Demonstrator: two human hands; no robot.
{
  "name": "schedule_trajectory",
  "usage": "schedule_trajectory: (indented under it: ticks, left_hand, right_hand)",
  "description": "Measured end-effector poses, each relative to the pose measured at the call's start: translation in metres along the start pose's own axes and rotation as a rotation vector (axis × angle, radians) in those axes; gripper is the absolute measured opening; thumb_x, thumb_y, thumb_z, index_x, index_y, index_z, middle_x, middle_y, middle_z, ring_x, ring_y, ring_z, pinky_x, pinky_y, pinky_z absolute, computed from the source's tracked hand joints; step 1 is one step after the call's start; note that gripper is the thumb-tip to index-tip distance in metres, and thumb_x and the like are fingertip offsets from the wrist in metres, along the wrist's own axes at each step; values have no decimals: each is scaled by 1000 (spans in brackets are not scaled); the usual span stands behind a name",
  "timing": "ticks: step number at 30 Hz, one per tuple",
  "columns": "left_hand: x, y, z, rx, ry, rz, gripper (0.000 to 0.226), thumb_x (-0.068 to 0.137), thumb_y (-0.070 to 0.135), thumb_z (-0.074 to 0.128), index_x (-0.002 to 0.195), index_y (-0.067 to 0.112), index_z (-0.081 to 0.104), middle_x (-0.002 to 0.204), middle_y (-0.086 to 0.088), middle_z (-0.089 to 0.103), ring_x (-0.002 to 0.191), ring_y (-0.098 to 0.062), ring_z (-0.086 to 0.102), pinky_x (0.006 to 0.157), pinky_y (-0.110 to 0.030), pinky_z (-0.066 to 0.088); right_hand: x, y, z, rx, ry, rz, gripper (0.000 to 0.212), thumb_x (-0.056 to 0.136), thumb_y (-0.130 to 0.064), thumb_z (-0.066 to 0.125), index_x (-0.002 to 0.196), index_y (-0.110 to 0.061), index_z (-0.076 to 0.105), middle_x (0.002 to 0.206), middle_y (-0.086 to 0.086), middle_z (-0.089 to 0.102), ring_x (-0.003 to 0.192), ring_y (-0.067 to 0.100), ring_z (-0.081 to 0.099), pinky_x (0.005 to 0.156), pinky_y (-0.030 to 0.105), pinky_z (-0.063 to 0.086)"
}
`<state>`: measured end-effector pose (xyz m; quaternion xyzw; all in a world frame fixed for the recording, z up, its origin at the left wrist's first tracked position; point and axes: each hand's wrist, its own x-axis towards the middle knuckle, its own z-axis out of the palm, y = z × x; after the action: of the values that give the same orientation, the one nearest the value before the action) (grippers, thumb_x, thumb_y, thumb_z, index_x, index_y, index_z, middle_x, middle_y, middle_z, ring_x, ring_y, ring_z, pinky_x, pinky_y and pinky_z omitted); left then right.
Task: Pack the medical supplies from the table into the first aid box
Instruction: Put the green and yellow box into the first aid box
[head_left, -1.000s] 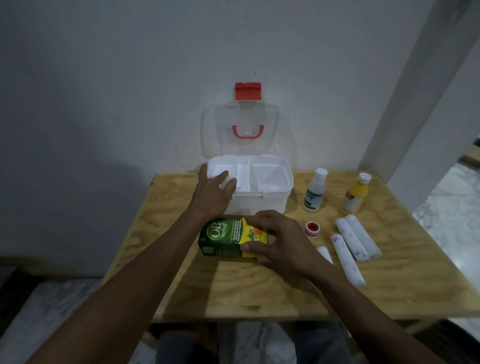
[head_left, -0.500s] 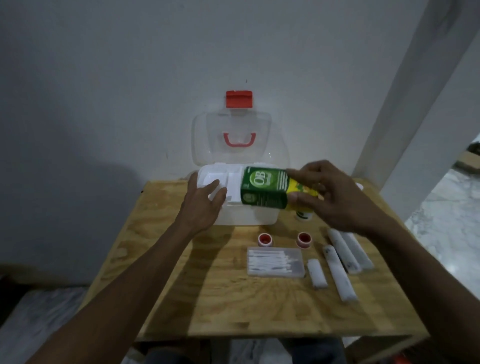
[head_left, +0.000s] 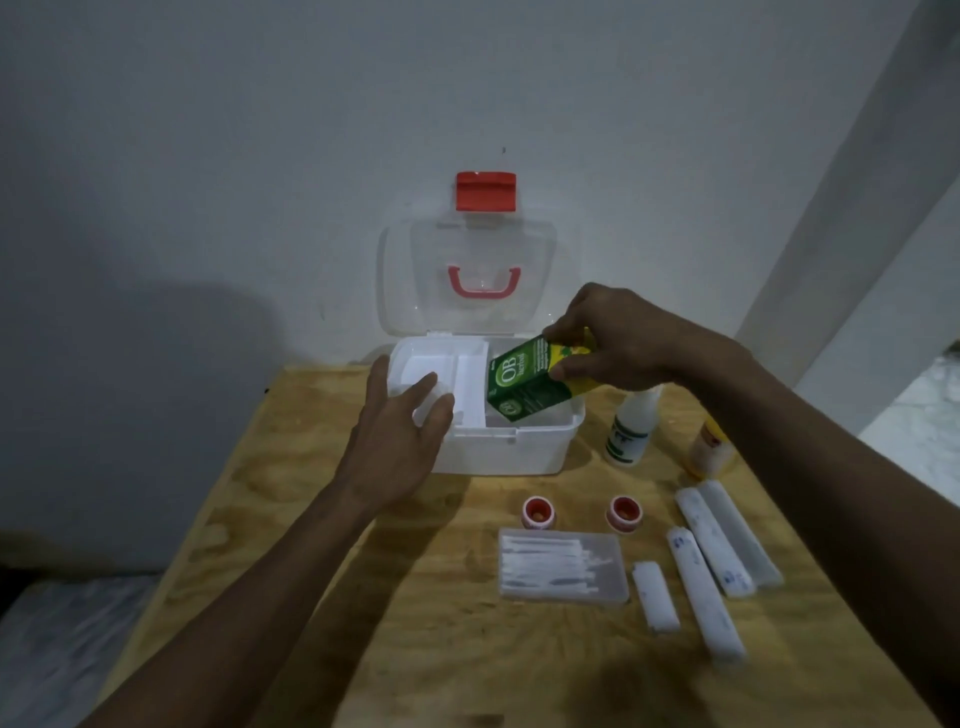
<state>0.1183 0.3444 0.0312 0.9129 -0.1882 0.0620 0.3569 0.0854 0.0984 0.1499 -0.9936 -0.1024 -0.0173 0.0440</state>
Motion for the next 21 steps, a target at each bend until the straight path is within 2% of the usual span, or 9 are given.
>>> schedule_trajectory:
  ticks: [4, 9, 14, 16, 19, 21]
  left_hand:
    - [1, -1, 1, 9, 9, 3, 55, 96, 53, 38, 141, 22, 50, 163, 0, 10, 148, -24, 19, 111, -41, 33]
    - [4, 1, 2, 20, -11, -38, 56, 96, 54, 38, 143, 26, 47, 163, 4, 8, 142, -27, 31, 104, -42, 43]
    - [3, 5, 1, 14, -6, -52, 53, 96, 51, 39, 143, 26, 46, 163, 5, 8, 141, -25, 33, 102, -37, 44]
    - [3, 5, 0, 9, -13, -48, 54, 96, 51, 39, 143, 26, 46, 163, 6, 8, 141, -25, 32, 102, -37, 43]
    - [2, 6, 0, 8, -18, -48, 54, 96, 51, 39, 143, 26, 45, 162, 5, 8, 141, -26, 32, 103, -38, 44]
    - [2, 7, 0, 6, -21, -50, 53, 96, 50, 40, 144, 26, 45, 163, 6, 7, 142, -25, 30, 103, -37, 43]
  right_hand:
    - [17, -4, 13, 22, -54, -33, 41, 86, -38, 67, 122, -17, 67, 110, 8, 63, 100, 23, 56, 85, 37, 48]
    - [31, -6, 36, 105, -87, -34, 47, 87, -38, 67, 128, -18, 63, 117, 5, 62, 102, 19, 57, 82, 28, 46]
    - [36, -6, 51, 191, -68, -3, 48, 85, -35, 71, 129, -19, 62, 120, 3, 63, 99, 12, 55, 77, 21, 38]
    - [37, -5, 55, 196, -87, 33, 53, 81, -34, 75, 130, -19, 61, 123, 3, 61, 100, 12, 53, 78, 23, 39]
    - [43, -6, 58, 160, -152, 80, 58, 76, -33, 80, 130, -22, 61, 127, 4, 59, 107, 21, 56, 86, 31, 49]
    - [48, -9, 62, 110, -195, 75, 58, 75, -30, 81, 129, -23, 61, 125, 4, 59, 106, 23, 57, 89, 34, 50]
